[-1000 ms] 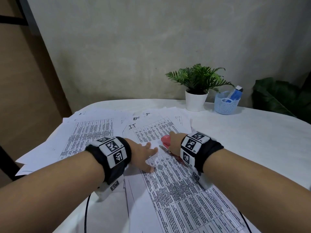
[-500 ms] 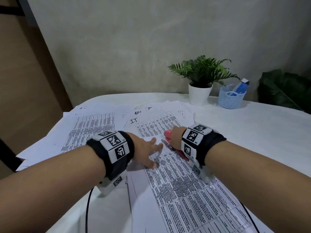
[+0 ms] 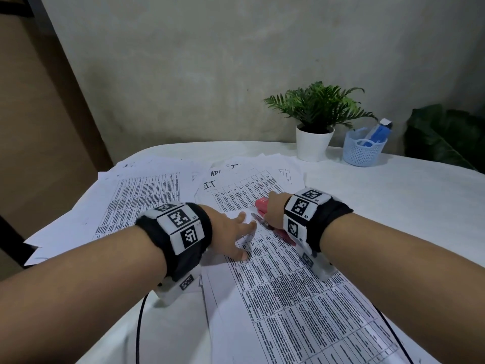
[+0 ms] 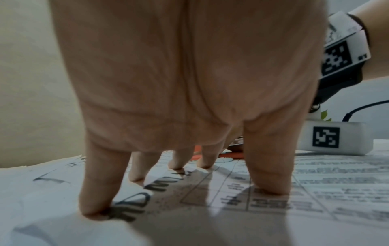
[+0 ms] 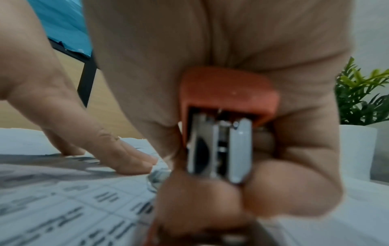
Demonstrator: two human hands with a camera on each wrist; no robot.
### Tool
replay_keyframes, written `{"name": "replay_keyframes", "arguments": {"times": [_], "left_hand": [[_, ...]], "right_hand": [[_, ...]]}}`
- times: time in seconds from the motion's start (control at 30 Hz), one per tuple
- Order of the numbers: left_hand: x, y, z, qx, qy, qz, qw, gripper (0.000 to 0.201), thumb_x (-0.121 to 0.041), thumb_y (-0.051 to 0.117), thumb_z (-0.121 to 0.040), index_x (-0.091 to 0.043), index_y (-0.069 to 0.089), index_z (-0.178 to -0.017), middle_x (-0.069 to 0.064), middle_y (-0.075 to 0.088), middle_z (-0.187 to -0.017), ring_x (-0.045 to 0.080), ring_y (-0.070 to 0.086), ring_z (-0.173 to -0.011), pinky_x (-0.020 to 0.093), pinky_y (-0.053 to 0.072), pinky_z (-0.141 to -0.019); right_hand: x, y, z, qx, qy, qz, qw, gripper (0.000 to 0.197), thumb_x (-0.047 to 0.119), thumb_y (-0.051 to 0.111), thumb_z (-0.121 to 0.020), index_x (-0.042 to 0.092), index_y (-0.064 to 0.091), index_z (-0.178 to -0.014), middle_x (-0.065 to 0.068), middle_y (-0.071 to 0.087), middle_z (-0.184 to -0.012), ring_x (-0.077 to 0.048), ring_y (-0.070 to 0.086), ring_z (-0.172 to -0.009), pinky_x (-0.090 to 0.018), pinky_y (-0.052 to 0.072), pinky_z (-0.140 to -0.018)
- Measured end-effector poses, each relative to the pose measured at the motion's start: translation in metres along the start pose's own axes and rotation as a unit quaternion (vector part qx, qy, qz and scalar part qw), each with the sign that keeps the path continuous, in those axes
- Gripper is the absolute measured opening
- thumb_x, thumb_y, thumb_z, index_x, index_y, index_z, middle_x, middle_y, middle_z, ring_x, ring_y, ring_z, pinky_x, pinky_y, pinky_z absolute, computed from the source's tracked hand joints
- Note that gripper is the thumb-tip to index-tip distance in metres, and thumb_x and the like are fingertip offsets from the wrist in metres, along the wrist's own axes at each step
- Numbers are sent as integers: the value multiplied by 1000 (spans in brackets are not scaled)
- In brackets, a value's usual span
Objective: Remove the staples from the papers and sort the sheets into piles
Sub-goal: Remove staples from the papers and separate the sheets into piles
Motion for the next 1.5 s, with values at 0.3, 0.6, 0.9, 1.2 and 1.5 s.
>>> {"name": "replay_keyframes", "arguments": {"times": [0.3, 0.6, 0.9, 1.2, 1.5], "left_hand": [[3, 2, -3, -38, -13, 8, 999, 77, -58, 40, -92, -31, -1, -152, 0, -14, -159, 33, 27, -142, 49, 31, -109], [5, 2, 0, -73, -46, 41, 995, 61, -59, 48, -87, -26, 25, -132, 14, 47, -133, 18, 58, -73, 28, 37, -61], [2, 3, -5, -68, -21, 43, 997, 68, -52, 49, -90, -19, 22, -144, -1, -2, -160, 30, 33, -138, 50, 36, -106], [23, 12, 11, -41, -43, 123, 991, 82, -54, 57, -83, -29, 10, -145, 5, 37, -149, 27, 52, -124, 44, 45, -101], [12, 12, 21, -32, -30, 51, 998, 80, -60, 35, -94, -26, -11, -151, -2, -18, -159, 18, 5, -148, 49, 19, -117]], "right_hand": [[3, -4, -2, -8, 10, -16, 1000, 35, 30, 35, -98, 11, 41, -127, -11, 49, -125, -28, 54, -110, -38, 46, -93], [7, -10, -6, 4, 19, -49, 999, 39, 21, 26, -103, 6, 35, -137, -14, 37, -143, -25, 41, -128, -15, 36, -93], [23, -37, 19, -3, -12, -77, 997, 31, 2, 24, -102, 0, 34, -132, -22, 28, -147, -25, 30, -136, 9, 32, -53], [-3, -8, -8, 32, 24, -35, 999, 29, 21, 43, -97, 11, 45, -124, -8, 59, -98, -23, 57, -76, -36, 51, -83], [-12, -11, 33, 44, 39, -106, 993, 41, 29, 49, -94, 8, 41, -128, -11, 56, -123, -26, 57, -108, -32, 43, -89]]}}
Point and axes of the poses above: each hand's wrist, its own z-axis away from the middle knuckle, its own y-axis out of the palm, x = y × z, the point moved 6 cm from there along -z, towards the middle knuckle
